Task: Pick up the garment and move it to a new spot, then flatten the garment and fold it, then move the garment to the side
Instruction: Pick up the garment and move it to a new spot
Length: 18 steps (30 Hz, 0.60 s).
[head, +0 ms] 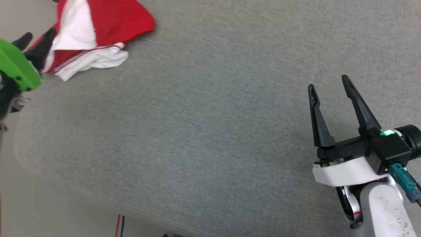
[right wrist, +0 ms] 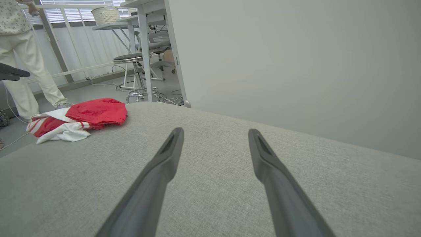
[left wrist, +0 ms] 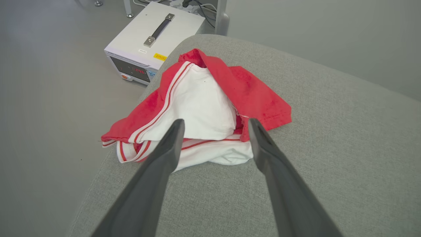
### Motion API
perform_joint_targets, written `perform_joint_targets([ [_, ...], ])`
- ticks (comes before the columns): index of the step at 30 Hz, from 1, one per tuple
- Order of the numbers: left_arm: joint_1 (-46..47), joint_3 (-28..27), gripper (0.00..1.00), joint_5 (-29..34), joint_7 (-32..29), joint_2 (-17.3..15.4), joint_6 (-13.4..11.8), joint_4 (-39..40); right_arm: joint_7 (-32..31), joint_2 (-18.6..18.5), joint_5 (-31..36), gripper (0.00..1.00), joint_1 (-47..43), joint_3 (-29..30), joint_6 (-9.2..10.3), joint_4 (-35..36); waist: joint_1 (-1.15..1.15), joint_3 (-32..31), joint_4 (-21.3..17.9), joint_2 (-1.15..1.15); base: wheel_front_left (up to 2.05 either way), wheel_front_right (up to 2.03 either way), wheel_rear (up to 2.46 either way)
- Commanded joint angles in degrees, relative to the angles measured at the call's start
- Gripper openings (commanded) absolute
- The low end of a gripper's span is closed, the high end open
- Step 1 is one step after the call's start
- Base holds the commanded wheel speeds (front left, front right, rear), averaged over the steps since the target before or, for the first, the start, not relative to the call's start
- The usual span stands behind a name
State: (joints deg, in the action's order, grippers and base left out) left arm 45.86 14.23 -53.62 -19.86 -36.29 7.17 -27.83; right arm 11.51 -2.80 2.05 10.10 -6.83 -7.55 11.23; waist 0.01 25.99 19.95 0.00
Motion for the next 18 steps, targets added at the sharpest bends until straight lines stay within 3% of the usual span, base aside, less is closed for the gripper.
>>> perform_joint_targets([
  [1, 2.1, 0.6, 1.0, -1.3, -2.3, -1.3, 0.3, -1.4, -0.2, -0.3, 0.4, 1.0, 0.7, 0.2, 0.06, 0.5, -0.01, 6.0, -5.9, 0.0, 0.0, 0.0, 0.0],
  [4, 4.9, 1.4, 1.0, -4.3, -6.4, -2.5, 0.3, -4.6, -0.1, -0.3, 0.6, 1.0, 0.9, -0.1, 0.06, 1.1, -0.01, 7.4, -7.6, 0.0, 0.0, 0.0, 0.0],
  [8, 8.3, -0.3, 1.0, -10.0, -11.6, -1.6, 0.3, -11.9, 0.9, -0.3, -0.8, 1.0, 1.2, -0.6, 0.06, 3.0, -0.01, 8.9, -9.3, 0.0, 0.0, 0.0, 0.0],
  [18, 13.2, 3.2, 1.0, -9.5, -15.7, -1.9, 0.3, -23.3, 1.1, -0.2, 0.0, 1.0, 1.0, -1.6, 0.06, 4.5, -0.01, 10.7, -12.0, 0.0, 0.0, 0.0, 0.0],
])
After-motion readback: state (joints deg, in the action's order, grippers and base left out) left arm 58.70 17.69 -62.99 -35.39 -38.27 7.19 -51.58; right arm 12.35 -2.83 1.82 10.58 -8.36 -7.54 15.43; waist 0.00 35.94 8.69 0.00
